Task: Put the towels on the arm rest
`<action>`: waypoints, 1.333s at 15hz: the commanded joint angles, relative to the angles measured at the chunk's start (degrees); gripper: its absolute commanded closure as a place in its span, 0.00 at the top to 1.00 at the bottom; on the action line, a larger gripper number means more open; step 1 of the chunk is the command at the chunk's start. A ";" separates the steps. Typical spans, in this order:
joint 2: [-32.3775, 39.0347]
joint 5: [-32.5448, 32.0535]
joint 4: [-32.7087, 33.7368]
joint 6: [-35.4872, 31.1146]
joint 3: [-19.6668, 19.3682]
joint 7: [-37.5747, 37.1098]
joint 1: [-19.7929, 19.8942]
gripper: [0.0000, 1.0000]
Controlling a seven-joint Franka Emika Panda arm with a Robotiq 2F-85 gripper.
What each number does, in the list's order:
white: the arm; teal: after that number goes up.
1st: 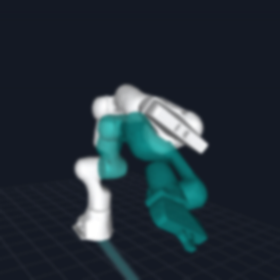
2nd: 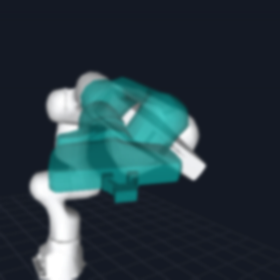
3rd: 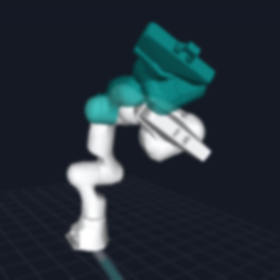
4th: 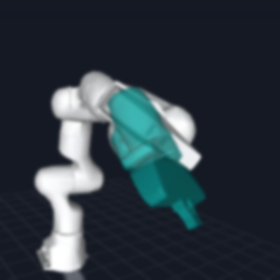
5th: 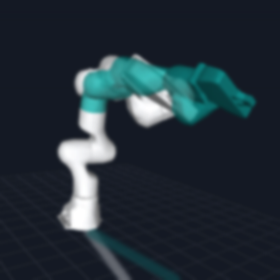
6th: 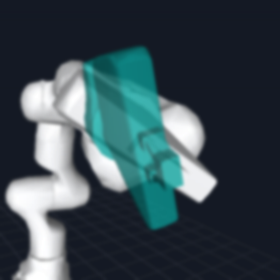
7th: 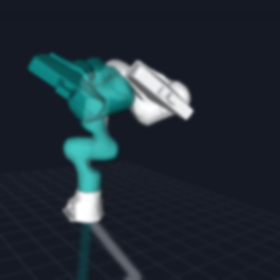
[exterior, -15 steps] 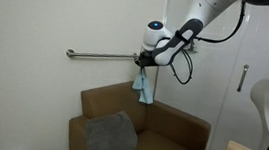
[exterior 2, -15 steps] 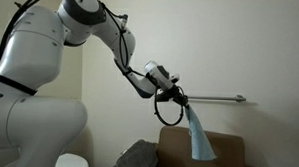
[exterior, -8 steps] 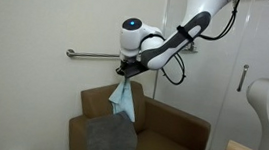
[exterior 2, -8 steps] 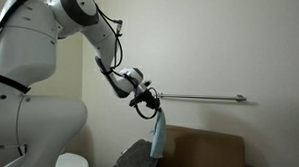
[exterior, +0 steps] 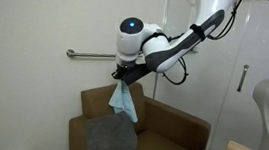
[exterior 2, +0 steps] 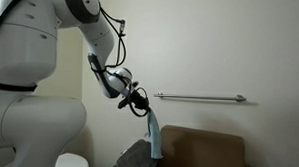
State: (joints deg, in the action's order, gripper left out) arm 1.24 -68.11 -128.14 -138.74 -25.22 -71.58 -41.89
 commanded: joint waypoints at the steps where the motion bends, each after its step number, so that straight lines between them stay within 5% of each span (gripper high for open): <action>1: -3.06 -1.96 -1.83 -0.52 14.49 0.64 12.39 0.01; 4: -2.02 0.37 -1.34 -2.38 22.96 3.14 20.30 0.01; 9: -2.30 0.35 -1.70 -3.99 29.49 4.03 26.16 0.01; 16: 6.54 6.25 1.14 -14.46 30.44 14.81 30.81 0.01; 17: 3.00 3.56 -0.35 -11.78 29.86 9.62 28.52 0.01; 20: 4.76 3.91 0.32 -12.26 29.67 10.18 28.81 0.02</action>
State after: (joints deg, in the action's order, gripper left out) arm 5.99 -64.20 -127.82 -151.00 4.45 -61.40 -13.09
